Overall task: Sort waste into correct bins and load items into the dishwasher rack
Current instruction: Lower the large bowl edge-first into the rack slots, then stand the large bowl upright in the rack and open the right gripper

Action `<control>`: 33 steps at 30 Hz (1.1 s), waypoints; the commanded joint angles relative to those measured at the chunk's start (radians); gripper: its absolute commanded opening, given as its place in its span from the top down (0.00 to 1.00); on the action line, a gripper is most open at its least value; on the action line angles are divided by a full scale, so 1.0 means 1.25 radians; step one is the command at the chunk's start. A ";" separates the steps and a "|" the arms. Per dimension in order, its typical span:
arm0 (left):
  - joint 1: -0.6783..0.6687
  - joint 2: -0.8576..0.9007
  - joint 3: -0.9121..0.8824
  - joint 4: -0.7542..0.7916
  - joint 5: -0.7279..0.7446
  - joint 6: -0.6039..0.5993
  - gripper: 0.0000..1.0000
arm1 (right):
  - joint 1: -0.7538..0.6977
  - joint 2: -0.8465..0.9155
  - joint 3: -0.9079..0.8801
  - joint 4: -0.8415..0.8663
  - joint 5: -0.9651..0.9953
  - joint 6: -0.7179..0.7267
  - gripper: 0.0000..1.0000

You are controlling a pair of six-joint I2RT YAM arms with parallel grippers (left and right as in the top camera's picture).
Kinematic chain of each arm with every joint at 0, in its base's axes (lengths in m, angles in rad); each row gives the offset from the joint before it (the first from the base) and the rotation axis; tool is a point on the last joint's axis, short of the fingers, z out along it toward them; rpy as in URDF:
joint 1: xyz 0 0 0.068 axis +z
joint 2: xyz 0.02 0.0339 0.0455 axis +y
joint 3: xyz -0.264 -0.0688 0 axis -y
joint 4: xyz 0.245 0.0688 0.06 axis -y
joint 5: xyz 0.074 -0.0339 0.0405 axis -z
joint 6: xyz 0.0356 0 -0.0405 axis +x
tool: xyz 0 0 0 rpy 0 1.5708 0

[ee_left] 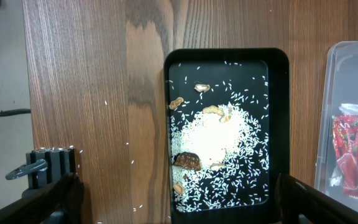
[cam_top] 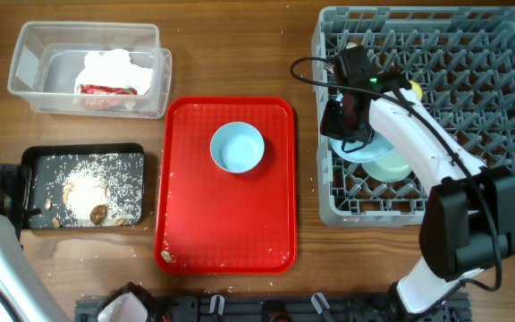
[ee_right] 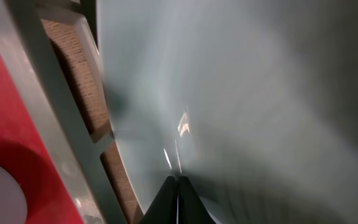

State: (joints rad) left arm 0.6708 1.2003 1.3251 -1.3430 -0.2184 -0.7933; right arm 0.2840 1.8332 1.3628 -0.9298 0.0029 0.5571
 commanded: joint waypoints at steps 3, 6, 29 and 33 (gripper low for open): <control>0.005 -0.004 0.003 0.000 0.001 0.006 0.00 | 0.051 -0.005 -0.006 -0.005 0.022 0.022 0.96; 0.005 -0.004 0.003 0.000 0.001 0.006 0.00 | 0.074 -0.060 0.024 -0.023 0.021 0.020 0.96; 0.005 -0.004 0.003 0.000 0.001 0.006 0.00 | -0.288 -0.185 0.207 -0.218 -0.002 -0.131 0.96; 0.005 -0.004 0.003 0.000 0.001 0.006 0.00 | -0.289 -0.087 0.206 -0.219 -0.092 -0.159 0.96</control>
State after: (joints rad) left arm 0.6708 1.2003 1.3251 -1.3426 -0.2184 -0.7933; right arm -0.0795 1.6650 1.6287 -1.2022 0.0166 0.4095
